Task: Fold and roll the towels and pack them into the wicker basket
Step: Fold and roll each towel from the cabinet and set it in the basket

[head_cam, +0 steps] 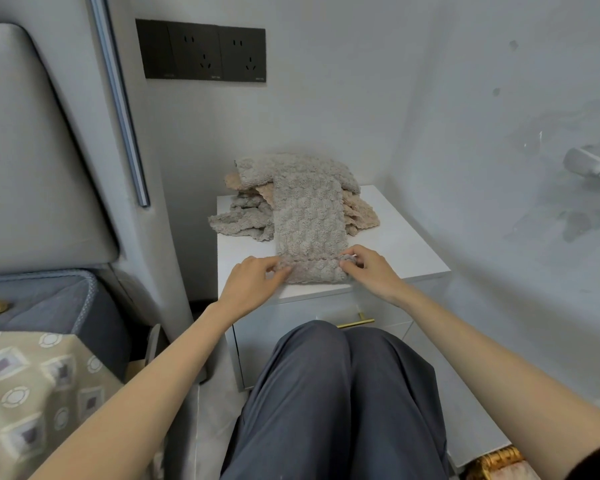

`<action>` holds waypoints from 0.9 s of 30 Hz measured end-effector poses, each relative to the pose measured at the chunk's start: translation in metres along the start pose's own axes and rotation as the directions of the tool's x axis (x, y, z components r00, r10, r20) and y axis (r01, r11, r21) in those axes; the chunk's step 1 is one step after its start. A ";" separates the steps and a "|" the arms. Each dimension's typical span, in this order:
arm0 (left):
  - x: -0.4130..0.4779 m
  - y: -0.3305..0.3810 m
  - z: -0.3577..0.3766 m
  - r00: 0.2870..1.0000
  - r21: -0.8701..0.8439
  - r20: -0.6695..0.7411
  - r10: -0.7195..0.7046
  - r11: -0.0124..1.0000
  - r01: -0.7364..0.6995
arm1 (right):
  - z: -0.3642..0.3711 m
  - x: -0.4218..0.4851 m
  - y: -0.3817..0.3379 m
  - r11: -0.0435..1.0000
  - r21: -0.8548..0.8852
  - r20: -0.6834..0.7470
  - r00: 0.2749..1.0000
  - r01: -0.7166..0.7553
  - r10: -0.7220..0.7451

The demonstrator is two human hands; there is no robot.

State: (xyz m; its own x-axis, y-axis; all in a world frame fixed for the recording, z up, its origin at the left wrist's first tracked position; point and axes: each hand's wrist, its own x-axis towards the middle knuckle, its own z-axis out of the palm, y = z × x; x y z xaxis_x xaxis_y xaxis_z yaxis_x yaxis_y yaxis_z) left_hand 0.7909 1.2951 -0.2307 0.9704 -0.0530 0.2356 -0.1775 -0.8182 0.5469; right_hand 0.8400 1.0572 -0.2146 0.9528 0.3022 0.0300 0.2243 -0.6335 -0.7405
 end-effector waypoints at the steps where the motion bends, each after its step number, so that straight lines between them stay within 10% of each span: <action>1: 0.003 -0.001 0.000 0.996 -0.075 0.019 -0.084 0.994 0.085 | 0.001 0.001 0.002 1.000 -0.003 -0.021 1.000 -0.013 0.013; 10: 0.019 -0.004 0.010 0.945 -0.106 0.044 -0.324 0.939 0.327 | 0.011 0.009 0.010 0.959 -0.246 -0.204 0.975 -0.143 0.093; 14: 0.019 -0.001 0.010 0.934 -0.113 0.050 -0.355 0.927 0.358 | 0.023 0.001 -0.007 0.870 -0.482 -0.353 0.884 0.108 -0.305; 19: 0.021 0.002 0.009 0.929 -0.083 0.055 -0.365 0.926 0.369 | 0.056 -0.009 -0.021 0.692 -0.496 -0.081 0.765 0.525 -0.639; 27: 0.020 0.005 0.011 0.934 0.037 -0.027 -0.355 0.934 0.356 | 0.043 -0.016 0.013 0.646 -0.546 0.070 0.797 0.534 -0.599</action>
State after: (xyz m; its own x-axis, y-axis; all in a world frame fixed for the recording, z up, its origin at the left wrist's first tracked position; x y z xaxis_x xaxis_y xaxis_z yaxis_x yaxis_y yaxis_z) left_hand 0.8112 1.2836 -0.2318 0.9654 0.2564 0.0473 0.1858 -0.8038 0.5652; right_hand 0.8191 1.0751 -0.2532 0.6110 0.6708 0.4204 0.7650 -0.6368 -0.0958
